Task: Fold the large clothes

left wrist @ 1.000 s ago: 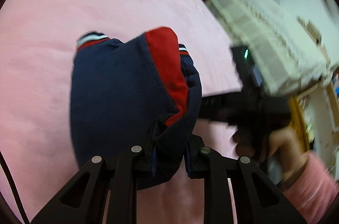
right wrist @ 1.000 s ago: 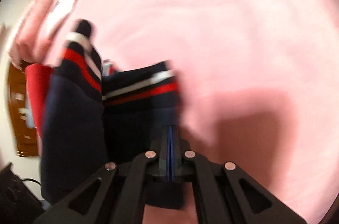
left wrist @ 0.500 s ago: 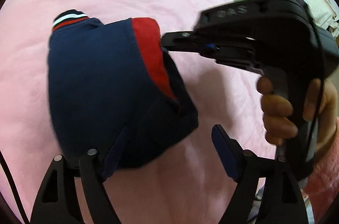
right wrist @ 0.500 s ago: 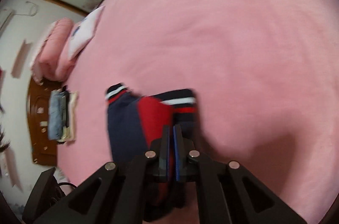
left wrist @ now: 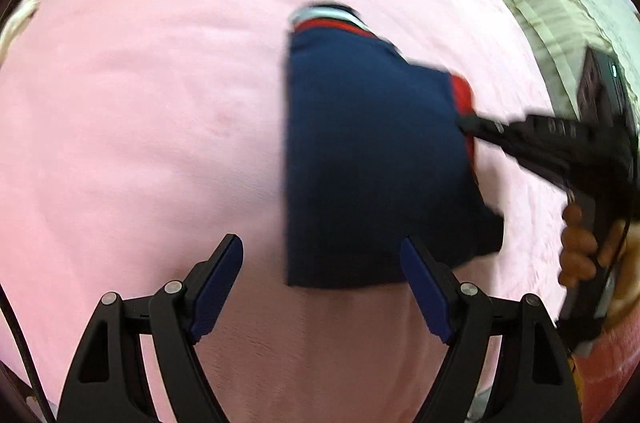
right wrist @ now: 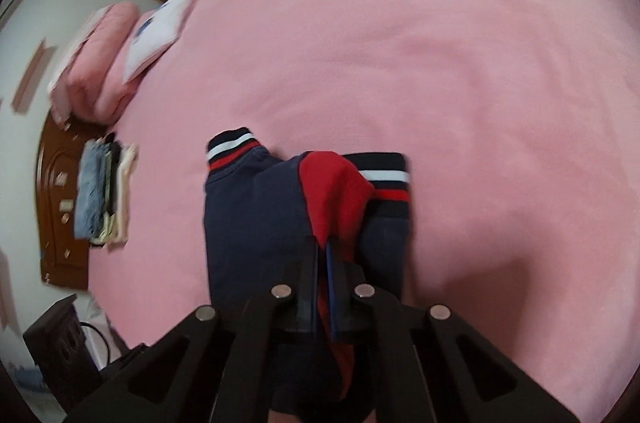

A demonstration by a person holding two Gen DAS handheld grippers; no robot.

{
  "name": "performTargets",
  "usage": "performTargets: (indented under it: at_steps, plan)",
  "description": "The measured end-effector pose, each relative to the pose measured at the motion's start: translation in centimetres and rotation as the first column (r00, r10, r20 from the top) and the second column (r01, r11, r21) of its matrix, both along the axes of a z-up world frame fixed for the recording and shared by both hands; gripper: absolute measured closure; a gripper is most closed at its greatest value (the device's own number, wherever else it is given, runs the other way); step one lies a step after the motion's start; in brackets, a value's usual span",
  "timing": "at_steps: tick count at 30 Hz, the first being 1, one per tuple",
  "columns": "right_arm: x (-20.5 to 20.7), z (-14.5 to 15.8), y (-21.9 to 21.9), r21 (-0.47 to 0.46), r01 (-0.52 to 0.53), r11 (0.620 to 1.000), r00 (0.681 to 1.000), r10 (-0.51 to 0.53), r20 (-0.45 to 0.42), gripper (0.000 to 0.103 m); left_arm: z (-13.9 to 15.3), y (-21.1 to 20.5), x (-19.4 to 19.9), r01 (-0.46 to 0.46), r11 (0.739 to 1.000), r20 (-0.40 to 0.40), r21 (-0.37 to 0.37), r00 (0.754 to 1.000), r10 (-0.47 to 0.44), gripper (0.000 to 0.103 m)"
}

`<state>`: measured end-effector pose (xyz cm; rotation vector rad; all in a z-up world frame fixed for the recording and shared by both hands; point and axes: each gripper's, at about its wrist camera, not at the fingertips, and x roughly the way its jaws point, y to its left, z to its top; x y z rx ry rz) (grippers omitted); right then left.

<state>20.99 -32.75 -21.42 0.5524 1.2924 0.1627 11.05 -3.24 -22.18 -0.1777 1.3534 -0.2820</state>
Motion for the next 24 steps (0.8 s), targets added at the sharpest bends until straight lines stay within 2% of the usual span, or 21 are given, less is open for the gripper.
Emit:
performTargets:
  at_steps: [3,6,7,8,10,11,15,17,19,22,23,24]
  plan:
    - [-0.4,-1.5,-0.5,-0.009,0.06,0.998,0.996,-0.061,-0.06,0.1,0.1,0.4,0.4,-0.009,1.0,0.007,0.007,1.0,0.009,0.024]
    - [-0.5,-2.3,-0.7,-0.017,0.069,0.997,0.99,-0.07,-0.122,0.094,-0.3,1.0,0.6,-0.012,1.0,-0.009,0.017,1.0,0.012,0.024]
    - [-0.7,-2.3,-0.9,-0.025,0.065,0.998,0.99,-0.067,-0.122,0.084,0.0,1.3,0.8,-0.012,1.0,-0.013,0.017,1.0,0.013,0.024]
    - [-0.6,-2.2,-0.9,-0.046,0.057,0.997,0.991,-0.062,-0.119,0.068,0.0,0.5,0.3,-0.008,1.0,-0.016,0.018,1.0,0.009,0.024]
    - [-0.4,-2.1,-0.9,-0.073,0.051,0.996,0.992,-0.059,-0.112,0.049,-0.4,0.1,0.4,-0.003,1.0,-0.019,0.024,1.0,0.004,0.024]
    - [-0.3,-2.2,-1.0,-0.069,0.047,0.997,0.992,-0.054,-0.114,0.045,-0.4,-0.1,0.4,0.002,1.0,-0.018,0.025,1.0,-0.002,0.024]
    - [-0.1,-3.4,-2.2,0.108,0.101,0.989,0.987,-0.086,-0.138,0.045,-0.3,-0.9,0.8,0.018,0.999,-0.008,0.042,1.0,-0.017,0.024]
    - [-0.1,-3.7,-1.8,0.125,0.101,0.987,0.988,-0.085,-0.13,0.045,-0.2,-1.1,0.9,0.014,0.998,-0.004,0.054,1.0,-0.014,0.024]
    - [0.0,-3.5,-0.9,0.106,0.071,0.992,0.992,-0.058,-0.114,0.048,-0.2,-0.9,1.1,0.006,0.998,-0.005,0.064,1.0,-0.006,0.024]
    - [0.0,-2.5,0.2,0.035,0.034,0.999,0.996,-0.031,-0.081,0.07,-0.3,-0.3,1.2,-0.017,0.997,-0.009,0.079,1.0,0.018,0.024]
    - [0.0,-2.0,0.8,-0.005,0.015,1.0,0.998,-0.015,-0.068,0.076,-0.4,0.0,1.2,-0.025,0.996,-0.009,0.085,1.0,0.026,0.024]
    - [0.1,-1.7,1.2,-0.034,0.005,0.999,0.998,-0.007,-0.062,0.076,-0.5,0.2,1.3,-0.036,0.995,-0.009,0.097,0.999,0.037,0.024]
